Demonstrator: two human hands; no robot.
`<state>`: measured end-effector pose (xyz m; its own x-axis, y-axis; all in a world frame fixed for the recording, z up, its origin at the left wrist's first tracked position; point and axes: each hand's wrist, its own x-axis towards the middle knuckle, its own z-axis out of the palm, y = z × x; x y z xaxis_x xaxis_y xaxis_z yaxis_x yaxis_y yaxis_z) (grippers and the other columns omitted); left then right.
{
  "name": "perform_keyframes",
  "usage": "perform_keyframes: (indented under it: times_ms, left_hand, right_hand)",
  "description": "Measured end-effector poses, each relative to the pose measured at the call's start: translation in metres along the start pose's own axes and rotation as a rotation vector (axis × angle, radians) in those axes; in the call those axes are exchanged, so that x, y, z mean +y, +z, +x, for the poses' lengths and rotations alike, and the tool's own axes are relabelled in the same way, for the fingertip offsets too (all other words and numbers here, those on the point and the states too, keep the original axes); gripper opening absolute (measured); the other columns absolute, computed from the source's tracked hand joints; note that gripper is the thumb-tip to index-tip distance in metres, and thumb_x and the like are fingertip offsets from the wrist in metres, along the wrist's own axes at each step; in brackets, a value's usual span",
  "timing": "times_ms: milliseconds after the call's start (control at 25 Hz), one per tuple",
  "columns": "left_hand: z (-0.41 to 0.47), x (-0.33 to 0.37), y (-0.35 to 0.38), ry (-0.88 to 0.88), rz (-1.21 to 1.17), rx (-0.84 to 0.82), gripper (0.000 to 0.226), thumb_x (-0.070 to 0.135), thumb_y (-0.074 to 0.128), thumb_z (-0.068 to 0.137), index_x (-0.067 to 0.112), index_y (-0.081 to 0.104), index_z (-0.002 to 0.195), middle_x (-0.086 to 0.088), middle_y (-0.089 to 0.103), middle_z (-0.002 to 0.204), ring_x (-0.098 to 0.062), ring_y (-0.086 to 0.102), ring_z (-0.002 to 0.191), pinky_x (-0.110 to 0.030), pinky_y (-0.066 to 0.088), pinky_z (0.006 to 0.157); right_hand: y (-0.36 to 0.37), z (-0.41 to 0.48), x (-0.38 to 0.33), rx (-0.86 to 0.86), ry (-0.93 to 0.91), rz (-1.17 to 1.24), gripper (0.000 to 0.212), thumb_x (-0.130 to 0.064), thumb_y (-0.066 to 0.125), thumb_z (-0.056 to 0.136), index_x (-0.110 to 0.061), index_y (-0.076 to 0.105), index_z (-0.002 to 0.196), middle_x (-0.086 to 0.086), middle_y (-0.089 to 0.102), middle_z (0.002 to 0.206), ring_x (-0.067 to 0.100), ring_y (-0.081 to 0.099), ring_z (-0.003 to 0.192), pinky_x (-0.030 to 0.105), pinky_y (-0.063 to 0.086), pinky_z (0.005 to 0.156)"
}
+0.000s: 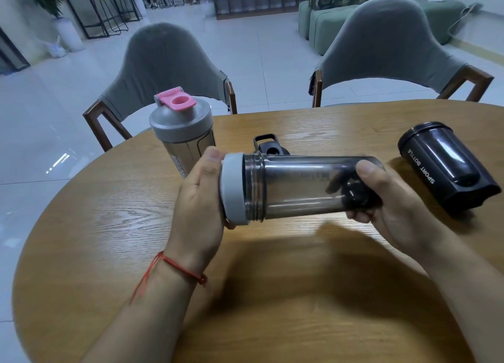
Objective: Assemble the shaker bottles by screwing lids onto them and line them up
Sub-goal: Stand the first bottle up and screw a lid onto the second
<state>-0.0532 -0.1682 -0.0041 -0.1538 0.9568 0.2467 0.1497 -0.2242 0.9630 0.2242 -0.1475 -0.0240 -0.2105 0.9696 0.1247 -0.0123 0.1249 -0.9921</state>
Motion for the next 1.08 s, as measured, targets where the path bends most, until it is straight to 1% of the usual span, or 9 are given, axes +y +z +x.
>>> perform_keyframes:
  times_ms: [80,240,400,480,560,640,720,880,1080]
  left_hand:
    - [0.000,0.000,0.001,-0.013,-0.010,-0.003,0.062,0.054,0.037,0.110,0.005,0.074,0.115,-0.030,0.073,0.098,-0.036,0.070,0.075,-0.047,0.052,0.051]
    - [-0.001,-0.006,0.002,0.069,0.020,0.026,0.055,0.059,0.039,0.109,0.017,0.074,0.116,-0.018,0.079,0.104,-0.046,0.073,0.096,-0.059,0.060,0.075]
    - [-0.002,-0.008,0.002,0.149,0.078,0.040,0.049,0.054,0.038,0.111,0.019,0.073,0.116,-0.011,0.077,0.103,-0.038,0.073,0.094,-0.061,0.060,0.074]
    - [-0.004,-0.007,0.003,0.173,0.134,0.063,0.047,0.053,0.037,0.112,0.022,0.072,0.114,-0.005,0.076,0.101,-0.032,0.073,0.092,-0.057,0.060,0.072]
    - [-0.005,-0.009,0.005,0.155,0.122,0.086,0.046,0.052,0.038,0.113,0.023,0.073,0.112,-0.005,0.077,0.100,-0.032,0.074,0.091,-0.059,0.060,0.071]
    - [-0.005,-0.010,0.005,0.146,0.105,0.097,0.046,0.051,0.038,0.113,0.021,0.073,0.111,-0.006,0.076,0.099,-0.036,0.074,0.091,-0.060,0.060,0.069]
    - [-0.005,-0.009,0.007,0.083,0.077,0.112,0.049,0.051,0.039,0.114,0.019,0.075,0.108,-0.016,0.075,0.095,-0.039,0.074,0.084,-0.055,0.059,0.060]
    - [0.001,-0.008,0.005,-0.109,-0.015,0.107,0.064,0.050,0.036,0.119,-0.001,0.074,0.111,-0.042,0.067,0.090,-0.038,0.066,0.058,-0.028,0.043,0.038]
    - [0.001,-0.010,0.004,-0.007,0.023,0.069,0.059,0.051,0.038,0.116,0.003,0.072,0.108,-0.033,0.067,0.086,-0.027,0.064,0.062,-0.030,0.045,0.042]
  right_hand:
    - [0.001,0.000,-0.001,0.006,-0.033,0.004,0.070,-0.054,0.064,0.086,0.005,0.056,0.122,0.019,0.071,0.099,0.020,0.055,0.068,0.024,0.045,0.053]
    - [0.002,-0.002,-0.001,0.012,-0.021,-0.007,0.069,-0.056,0.057,0.088,0.005,0.056,0.121,0.012,0.074,0.099,0.017,0.058,0.067,0.026,0.045,0.053]
    - [0.005,-0.003,-0.002,0.022,0.023,-0.033,0.084,-0.072,0.065,0.084,0.004,0.059,0.120,0.006,0.076,0.091,0.015,0.059,0.062,0.022,0.044,0.050]
    - [0.008,-0.002,-0.002,0.034,0.037,-0.045,0.092,-0.079,0.066,0.082,0.002,0.059,0.124,0.015,0.076,0.094,0.014,0.059,0.059,0.021,0.042,0.047]
    - [0.009,-0.002,-0.003,0.049,0.056,-0.036,0.079,-0.069,0.056,0.092,0.003,0.058,0.126,0.017,0.075,0.092,0.014,0.058,0.056,0.022,0.040,0.044]
    - [0.010,-0.002,-0.003,0.059,0.075,-0.020,0.067,-0.057,0.047,0.098,0.004,0.057,0.124,0.005,0.075,0.082,0.012,0.057,0.054,0.022,0.038,0.042]
    - [0.011,-0.002,-0.003,0.057,0.083,0.005,0.066,-0.055,0.047,0.098,0.004,0.057,0.125,0.000,0.075,0.076,0.012,0.057,0.053,0.021,0.038,0.042]
    - [0.013,-0.004,-0.005,0.028,0.067,-0.031,0.080,-0.064,0.052,0.090,0.007,0.055,0.126,-0.001,0.076,0.083,0.014,0.058,0.058,0.023,0.040,0.047]
    - [0.009,-0.003,-0.006,0.015,0.097,-0.021,0.067,-0.051,0.042,0.099,0.011,0.054,0.122,-0.008,0.072,0.069,0.009,0.055,0.054,0.020,0.038,0.046]
